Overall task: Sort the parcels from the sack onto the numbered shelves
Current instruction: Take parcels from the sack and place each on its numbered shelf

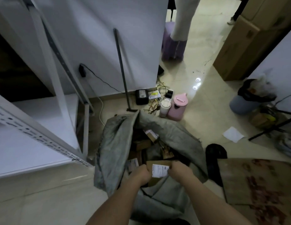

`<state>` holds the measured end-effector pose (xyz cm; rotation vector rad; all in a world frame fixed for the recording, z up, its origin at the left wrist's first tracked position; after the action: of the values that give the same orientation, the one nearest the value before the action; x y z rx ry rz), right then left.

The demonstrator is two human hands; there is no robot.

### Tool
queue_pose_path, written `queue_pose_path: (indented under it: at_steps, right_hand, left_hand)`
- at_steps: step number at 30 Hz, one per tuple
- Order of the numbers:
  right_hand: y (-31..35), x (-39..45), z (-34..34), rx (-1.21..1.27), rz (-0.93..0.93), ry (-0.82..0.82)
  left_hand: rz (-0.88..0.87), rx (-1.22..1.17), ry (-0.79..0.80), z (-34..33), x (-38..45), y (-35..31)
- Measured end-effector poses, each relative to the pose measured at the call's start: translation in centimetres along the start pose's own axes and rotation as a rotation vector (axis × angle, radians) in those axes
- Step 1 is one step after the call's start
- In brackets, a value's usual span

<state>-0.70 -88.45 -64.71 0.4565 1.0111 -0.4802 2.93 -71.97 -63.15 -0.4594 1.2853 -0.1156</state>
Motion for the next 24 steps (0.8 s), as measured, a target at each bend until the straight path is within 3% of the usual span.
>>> queue_pose_path:
  at_steps: [6,14,16,21,24]
  right_hand:
    - [-0.7,10.6,-3.9,-0.313,0.096,-0.021]
    - [-4.6,18.2,-7.5,-0.359,0.093,0.022]
    - [-6.1,18.1,-7.9,-0.329,0.041,0.075]
    - [-11.4,19.9,-8.8,-0.297,-0.152,0.203]
    - [-15.3,25.7,-9.8,-0.274,-0.201,0.207]
  left_hand:
    - [-0.017,0.126,0.027,-4.5,12.3,3.1]
    - [-0.05,0.312,-0.185,-8.4,21.3,5.8]
    - [-0.038,0.207,-0.13,-9.6,22.6,6.5]
    - [0.037,-0.198,0.179,-12.0,24.0,8.2]
    - [0.051,-0.36,0.218,-12.1,24.2,8.7]
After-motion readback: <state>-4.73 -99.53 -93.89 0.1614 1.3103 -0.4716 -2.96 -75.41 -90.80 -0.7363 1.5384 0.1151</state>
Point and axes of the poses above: each hand's wrist, its own x-axis towards the middle knuckle, its own z-axis out of the back of the hand, y = z × x, the point moved 10 cm from there along x, towards the middle knuckle, and after that the axes turned 15 degrees about y, right-handed, at the moved point
